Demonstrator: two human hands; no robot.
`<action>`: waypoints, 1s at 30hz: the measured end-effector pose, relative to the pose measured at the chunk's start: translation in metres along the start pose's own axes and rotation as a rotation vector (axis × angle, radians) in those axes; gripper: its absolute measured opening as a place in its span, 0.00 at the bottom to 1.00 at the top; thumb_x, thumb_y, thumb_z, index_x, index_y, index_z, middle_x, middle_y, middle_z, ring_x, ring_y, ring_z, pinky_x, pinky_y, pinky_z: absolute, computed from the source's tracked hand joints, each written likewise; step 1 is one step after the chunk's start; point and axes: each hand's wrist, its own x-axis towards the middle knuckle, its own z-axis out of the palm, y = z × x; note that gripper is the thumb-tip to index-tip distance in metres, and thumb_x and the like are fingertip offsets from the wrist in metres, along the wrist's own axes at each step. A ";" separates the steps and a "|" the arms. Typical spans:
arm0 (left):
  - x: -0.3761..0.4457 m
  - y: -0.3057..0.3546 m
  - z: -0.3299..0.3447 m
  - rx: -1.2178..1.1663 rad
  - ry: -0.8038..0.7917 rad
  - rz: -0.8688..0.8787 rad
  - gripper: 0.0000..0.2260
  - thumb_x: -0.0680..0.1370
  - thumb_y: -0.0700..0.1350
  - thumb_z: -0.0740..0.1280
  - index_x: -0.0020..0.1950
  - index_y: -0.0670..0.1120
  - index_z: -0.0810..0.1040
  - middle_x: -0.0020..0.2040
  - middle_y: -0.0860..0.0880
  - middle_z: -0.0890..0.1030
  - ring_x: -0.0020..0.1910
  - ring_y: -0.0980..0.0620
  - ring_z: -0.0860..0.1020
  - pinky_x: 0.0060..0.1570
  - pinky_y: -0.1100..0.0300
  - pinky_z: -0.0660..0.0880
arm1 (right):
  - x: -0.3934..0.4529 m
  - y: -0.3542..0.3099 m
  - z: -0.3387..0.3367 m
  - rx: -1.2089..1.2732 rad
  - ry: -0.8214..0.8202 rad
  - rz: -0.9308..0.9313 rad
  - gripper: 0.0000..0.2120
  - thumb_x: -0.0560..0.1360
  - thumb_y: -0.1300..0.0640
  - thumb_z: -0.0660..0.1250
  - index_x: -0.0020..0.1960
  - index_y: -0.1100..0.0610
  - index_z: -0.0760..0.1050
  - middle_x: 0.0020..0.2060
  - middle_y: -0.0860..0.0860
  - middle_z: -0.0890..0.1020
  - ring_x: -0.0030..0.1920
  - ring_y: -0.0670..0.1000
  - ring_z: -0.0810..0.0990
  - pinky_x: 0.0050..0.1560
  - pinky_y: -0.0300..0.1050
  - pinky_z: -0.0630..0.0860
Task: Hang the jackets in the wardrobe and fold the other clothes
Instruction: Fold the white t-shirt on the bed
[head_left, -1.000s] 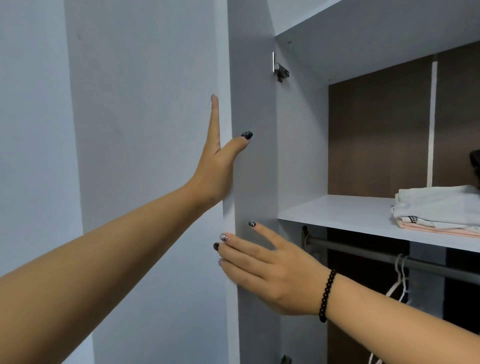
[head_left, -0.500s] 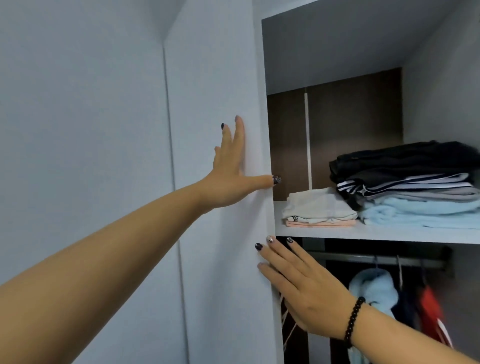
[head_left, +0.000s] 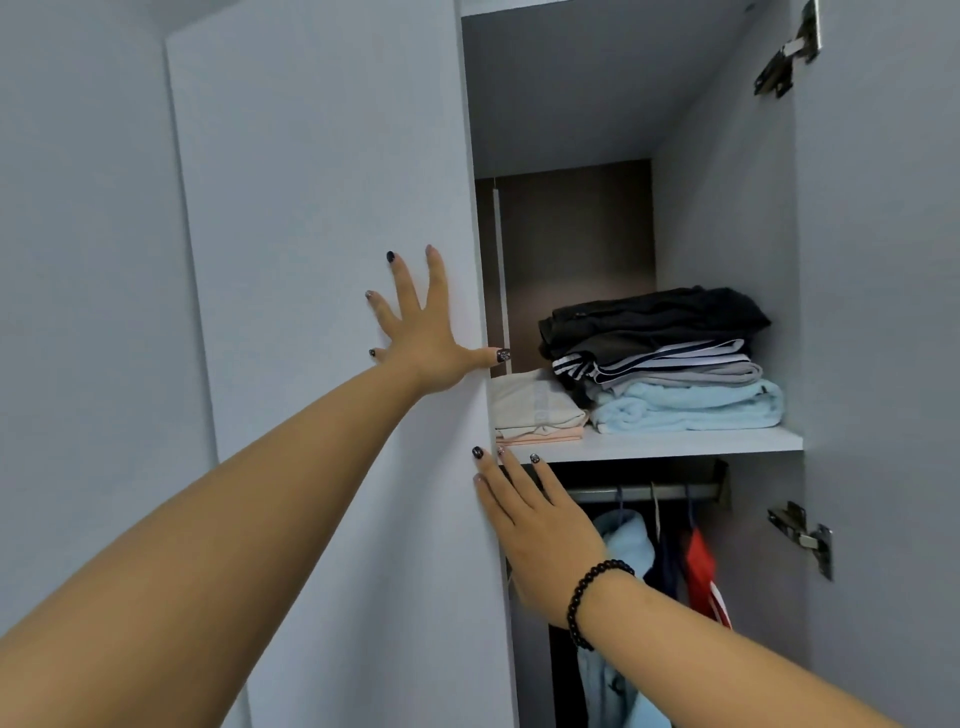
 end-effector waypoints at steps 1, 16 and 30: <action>0.000 -0.001 0.004 0.013 -0.012 0.005 0.58 0.66 0.67 0.72 0.76 0.56 0.29 0.77 0.47 0.28 0.75 0.34 0.34 0.68 0.29 0.49 | 0.002 0.000 0.001 0.001 -0.020 0.013 0.41 0.78 0.52 0.57 0.75 0.63 0.30 0.72 0.62 0.27 0.75 0.62 0.33 0.71 0.61 0.33; -0.025 -0.082 0.056 0.406 -0.183 0.294 0.71 0.56 0.65 0.80 0.71 0.57 0.22 0.71 0.49 0.19 0.70 0.41 0.22 0.66 0.26 0.50 | 0.029 0.007 0.024 0.015 -0.216 0.119 0.48 0.74 0.54 0.61 0.72 0.62 0.24 0.70 0.59 0.23 0.75 0.61 0.32 0.72 0.62 0.35; -0.008 -0.107 0.098 0.423 -0.068 0.361 0.64 0.63 0.66 0.75 0.70 0.56 0.20 0.72 0.47 0.21 0.69 0.41 0.21 0.67 0.26 0.46 | 0.049 -0.010 0.073 -0.012 -0.187 0.283 0.50 0.71 0.53 0.59 0.66 0.64 0.17 0.68 0.61 0.22 0.65 0.62 0.17 0.63 0.63 0.20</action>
